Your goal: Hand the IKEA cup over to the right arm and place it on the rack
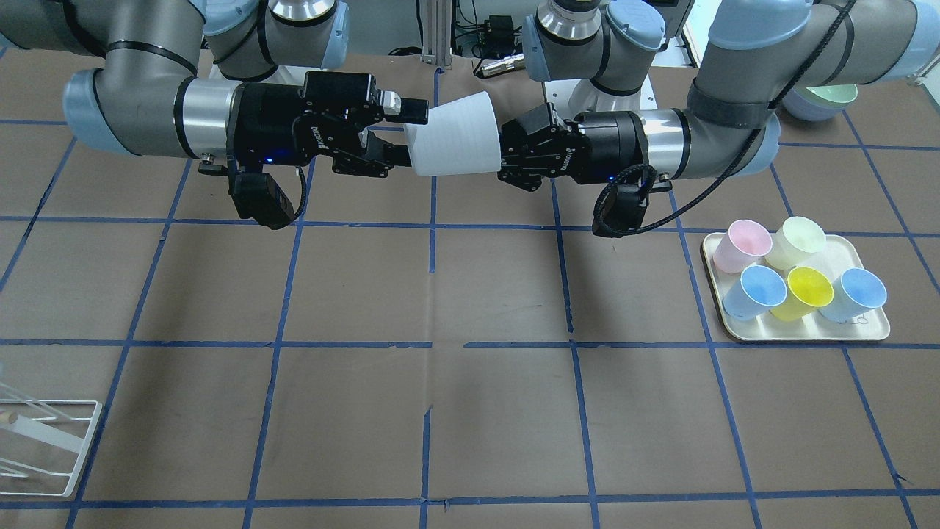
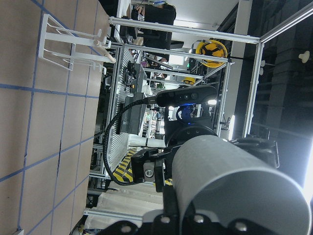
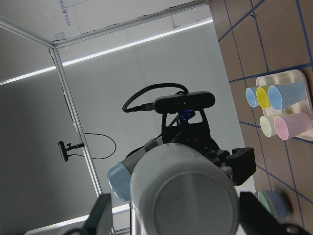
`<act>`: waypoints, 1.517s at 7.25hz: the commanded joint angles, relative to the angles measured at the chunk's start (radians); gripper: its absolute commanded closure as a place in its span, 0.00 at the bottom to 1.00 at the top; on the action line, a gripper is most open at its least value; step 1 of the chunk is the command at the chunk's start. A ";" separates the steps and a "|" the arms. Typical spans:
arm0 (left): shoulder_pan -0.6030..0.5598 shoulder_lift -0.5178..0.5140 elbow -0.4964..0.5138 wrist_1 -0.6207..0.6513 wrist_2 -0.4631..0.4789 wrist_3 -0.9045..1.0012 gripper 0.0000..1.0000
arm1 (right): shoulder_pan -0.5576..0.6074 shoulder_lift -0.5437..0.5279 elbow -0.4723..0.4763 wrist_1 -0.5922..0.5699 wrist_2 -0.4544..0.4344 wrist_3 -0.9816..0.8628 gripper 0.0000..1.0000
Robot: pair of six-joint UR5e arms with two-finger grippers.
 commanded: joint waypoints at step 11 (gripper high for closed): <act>0.008 0.017 0.093 0.001 0.021 -0.179 0.00 | -0.067 0.004 -0.040 -0.018 -0.007 0.033 1.00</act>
